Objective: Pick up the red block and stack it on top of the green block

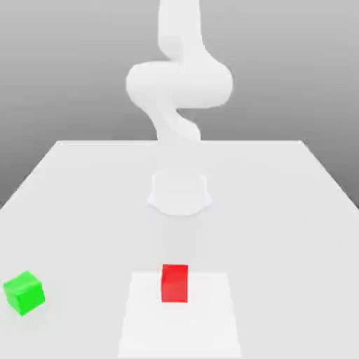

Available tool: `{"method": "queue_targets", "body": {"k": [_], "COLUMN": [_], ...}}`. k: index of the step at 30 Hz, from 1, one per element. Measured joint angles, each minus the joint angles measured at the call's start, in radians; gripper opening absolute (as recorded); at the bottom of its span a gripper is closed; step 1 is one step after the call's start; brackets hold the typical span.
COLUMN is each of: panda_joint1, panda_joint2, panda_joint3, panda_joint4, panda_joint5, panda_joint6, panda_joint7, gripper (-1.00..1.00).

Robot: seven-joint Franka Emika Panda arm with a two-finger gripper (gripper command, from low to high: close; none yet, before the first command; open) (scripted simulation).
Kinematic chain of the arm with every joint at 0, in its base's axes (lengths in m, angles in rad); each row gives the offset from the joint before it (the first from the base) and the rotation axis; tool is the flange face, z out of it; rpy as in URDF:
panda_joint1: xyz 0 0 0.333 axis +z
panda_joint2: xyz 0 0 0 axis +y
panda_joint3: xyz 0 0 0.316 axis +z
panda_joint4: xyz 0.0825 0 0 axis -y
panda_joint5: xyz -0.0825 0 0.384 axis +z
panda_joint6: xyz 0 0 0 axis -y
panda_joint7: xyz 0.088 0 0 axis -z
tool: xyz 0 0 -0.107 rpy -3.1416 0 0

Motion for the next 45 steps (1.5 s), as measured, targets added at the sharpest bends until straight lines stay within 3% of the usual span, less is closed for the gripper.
{"method": "queue_targets", "body": {"k": [17,24,25,32,39,45], "panda_joint1": [-0.009,-0.014,-0.017,-0.019,-0.02,-0.241], "panda_joint2": [0.632,0.895,0.928,0.934,0.711,0.763], "panda_joint3": [-0.011,-0.006,-0.003,-0.001,-0.003,-0.157], "panda_joint4": [-0.464,-0.466,-0.461,-0.46,-0.49,-0.305], "panda_joint5": [-0.002,0.007,0.007,0.004,0.0,0.032], "panda_joint6": [0.424,0.64,0.668,0.674,0.48,0.345], "panda_joint7": [-0.003,-0.01,-0.01,-0.007,-0.003,0.072], "gripper": [0.0,0.0,-1.0,-1.0,-1.0,-1.0]}}
